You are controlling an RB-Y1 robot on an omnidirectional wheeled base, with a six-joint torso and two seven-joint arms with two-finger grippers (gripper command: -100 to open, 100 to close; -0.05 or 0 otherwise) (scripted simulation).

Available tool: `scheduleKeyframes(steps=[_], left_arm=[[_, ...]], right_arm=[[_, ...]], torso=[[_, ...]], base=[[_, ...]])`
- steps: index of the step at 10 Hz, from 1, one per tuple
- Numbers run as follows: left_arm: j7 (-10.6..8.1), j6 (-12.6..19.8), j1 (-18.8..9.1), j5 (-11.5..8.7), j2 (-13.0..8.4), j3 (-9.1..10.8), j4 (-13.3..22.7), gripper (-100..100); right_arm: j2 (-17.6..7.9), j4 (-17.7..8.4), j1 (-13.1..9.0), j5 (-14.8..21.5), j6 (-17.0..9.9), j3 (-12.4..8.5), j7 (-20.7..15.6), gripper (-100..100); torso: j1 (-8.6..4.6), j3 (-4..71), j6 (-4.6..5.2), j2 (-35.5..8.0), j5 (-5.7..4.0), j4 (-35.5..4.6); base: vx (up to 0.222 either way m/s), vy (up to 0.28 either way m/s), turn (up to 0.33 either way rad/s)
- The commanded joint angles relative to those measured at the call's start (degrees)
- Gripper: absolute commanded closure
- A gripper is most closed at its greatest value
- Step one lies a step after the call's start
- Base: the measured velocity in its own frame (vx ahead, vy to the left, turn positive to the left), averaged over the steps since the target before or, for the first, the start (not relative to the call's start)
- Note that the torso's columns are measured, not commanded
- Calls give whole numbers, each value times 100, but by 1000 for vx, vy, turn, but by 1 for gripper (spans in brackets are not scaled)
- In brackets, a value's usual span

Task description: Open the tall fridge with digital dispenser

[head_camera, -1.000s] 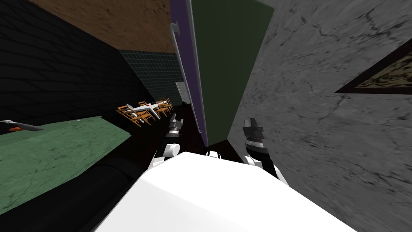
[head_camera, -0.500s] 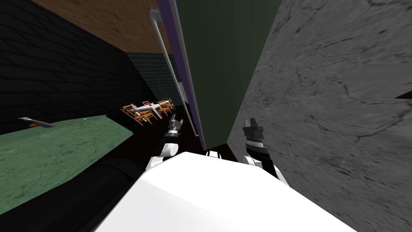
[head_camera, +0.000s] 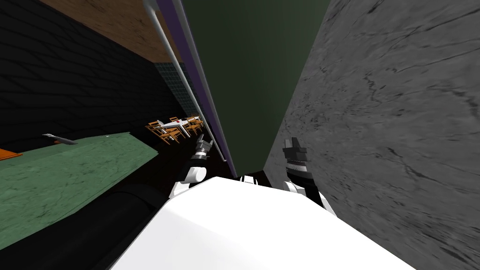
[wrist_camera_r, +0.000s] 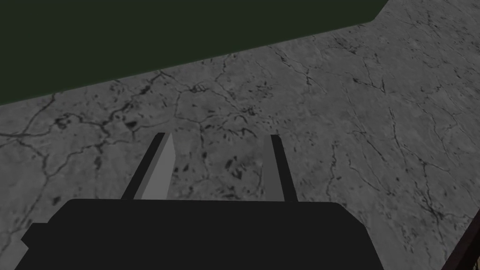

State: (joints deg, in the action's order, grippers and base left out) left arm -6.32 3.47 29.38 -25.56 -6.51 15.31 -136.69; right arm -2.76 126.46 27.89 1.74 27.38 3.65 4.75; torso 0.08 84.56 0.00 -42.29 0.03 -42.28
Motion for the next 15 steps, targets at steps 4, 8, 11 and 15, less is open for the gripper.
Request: scheduleKeyframes(steps=[4,8,11,15], left_arm=[[-83,350,97,-222,192,237,-242,-100],[-73,300,64,-203,185,210,-164,100],[-46,181,-26,-147,43,164,104,-100],[0,-84,-225,-53,-5,68,546,-100]], right_arm=[[-1,0,-1,0,0,-1,0,0],[-1,0,-2,0,0,-1,0,0],[-1,0,-2,0,0,-1,0,0],[-1,0,-2,0,0,-1,0,0]], torso=[[1,32,35,46,-7,6],[-34,45,47,62,-20,10],[-19,11,4,17,-10,1],[-1,0,-1,1,1,2]], base=[[75,-50,77],[17,18,10],[-47,-11,-58],[-32,13,-14]])
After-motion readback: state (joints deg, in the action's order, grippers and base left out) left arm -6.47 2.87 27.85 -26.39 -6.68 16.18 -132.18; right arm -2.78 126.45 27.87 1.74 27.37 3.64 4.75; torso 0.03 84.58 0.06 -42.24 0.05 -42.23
